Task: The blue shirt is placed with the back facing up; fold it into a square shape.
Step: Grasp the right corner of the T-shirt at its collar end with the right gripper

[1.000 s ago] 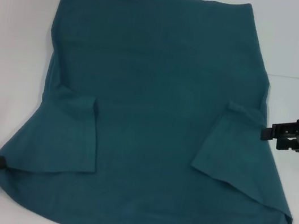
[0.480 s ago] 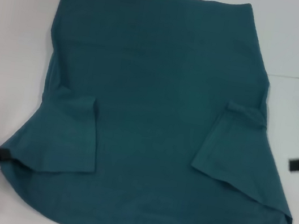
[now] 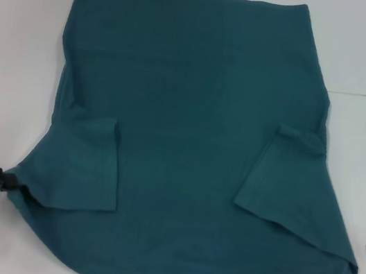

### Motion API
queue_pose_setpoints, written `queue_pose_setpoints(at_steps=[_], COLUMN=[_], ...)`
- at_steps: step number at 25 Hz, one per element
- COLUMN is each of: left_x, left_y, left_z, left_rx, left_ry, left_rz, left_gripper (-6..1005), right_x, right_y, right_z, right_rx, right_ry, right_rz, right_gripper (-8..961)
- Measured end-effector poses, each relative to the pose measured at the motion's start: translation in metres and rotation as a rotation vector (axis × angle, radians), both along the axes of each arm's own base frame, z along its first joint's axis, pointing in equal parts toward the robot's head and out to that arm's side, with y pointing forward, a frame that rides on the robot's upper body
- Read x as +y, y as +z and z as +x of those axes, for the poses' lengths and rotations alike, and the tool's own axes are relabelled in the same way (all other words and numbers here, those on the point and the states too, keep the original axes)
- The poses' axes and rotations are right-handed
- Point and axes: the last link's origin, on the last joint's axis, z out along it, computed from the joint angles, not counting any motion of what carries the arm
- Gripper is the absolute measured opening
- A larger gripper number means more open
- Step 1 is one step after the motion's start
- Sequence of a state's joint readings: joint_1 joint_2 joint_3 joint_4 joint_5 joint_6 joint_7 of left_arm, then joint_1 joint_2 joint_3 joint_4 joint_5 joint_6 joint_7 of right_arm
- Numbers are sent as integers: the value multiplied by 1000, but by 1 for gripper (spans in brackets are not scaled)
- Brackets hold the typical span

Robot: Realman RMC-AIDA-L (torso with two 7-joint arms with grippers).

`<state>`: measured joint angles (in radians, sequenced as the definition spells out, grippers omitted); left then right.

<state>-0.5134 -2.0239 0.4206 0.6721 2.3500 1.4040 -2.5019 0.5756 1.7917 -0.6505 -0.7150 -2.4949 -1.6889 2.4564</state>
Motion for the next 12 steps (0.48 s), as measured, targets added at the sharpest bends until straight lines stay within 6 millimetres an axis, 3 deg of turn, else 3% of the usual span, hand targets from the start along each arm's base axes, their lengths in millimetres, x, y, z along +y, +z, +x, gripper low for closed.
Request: queue_pose_setpoints(at_steps=[6, 12], left_x=[1, 0], left_y=[-1, -2], left_z=[1, 0], left_rx=[-1, -1], left_ry=[-3, 3], left_rz=[0, 1], left_gripper=[-1, -1], right_x=[0, 4], right_y=[-20, -28], right_z=[4, 1], right_rx=[-43, -58], right_ry=[0, 15], right_rz=[-20, -21], right_gripper=[655, 655])
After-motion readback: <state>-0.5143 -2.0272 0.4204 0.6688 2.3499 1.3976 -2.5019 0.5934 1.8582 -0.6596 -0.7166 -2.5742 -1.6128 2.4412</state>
